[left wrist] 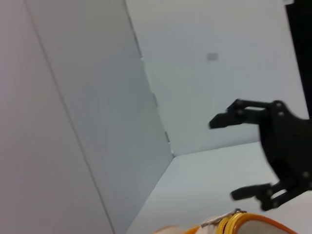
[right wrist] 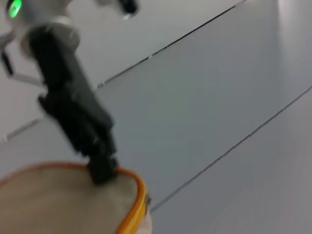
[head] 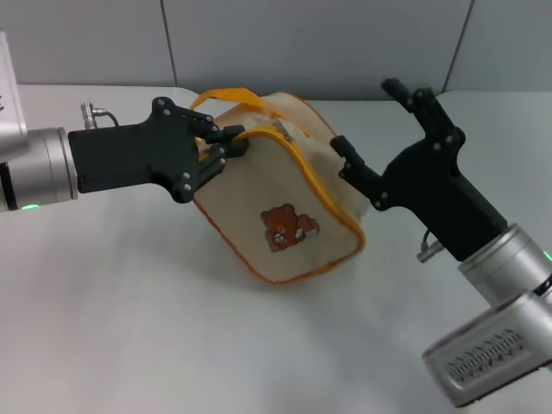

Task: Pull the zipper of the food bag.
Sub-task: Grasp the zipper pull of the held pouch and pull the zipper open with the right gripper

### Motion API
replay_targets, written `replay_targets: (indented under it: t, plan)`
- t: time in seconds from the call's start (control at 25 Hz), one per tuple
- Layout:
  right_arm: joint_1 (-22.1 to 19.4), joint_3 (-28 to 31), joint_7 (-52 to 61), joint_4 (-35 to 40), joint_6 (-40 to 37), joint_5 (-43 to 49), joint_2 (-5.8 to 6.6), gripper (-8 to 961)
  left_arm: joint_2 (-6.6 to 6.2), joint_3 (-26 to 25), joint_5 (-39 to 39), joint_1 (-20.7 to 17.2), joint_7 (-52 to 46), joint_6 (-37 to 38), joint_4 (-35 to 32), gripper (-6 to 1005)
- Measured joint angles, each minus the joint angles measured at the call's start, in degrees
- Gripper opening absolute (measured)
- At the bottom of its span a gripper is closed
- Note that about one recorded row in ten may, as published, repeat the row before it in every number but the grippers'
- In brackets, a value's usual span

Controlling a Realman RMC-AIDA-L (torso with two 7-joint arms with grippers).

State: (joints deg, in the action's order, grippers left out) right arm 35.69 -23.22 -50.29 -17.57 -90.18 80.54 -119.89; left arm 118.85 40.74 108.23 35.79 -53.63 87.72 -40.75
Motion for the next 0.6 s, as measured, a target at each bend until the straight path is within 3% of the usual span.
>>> replay_targets:
  t: [0.36,0.6]
  plan:
    - [0.9,1.3,-1.8,-3.4,4.9,3.3,0.01,841,0.16,1.4,-1.3,0.6,-0.1,0.5,-2.3,80]
    - [0.8,7.6,-1.8,-5.0,5.8,8.0,0.01,840,0.15,1.8,-1.7,0.3,0.0,0.6,-2.1,78]
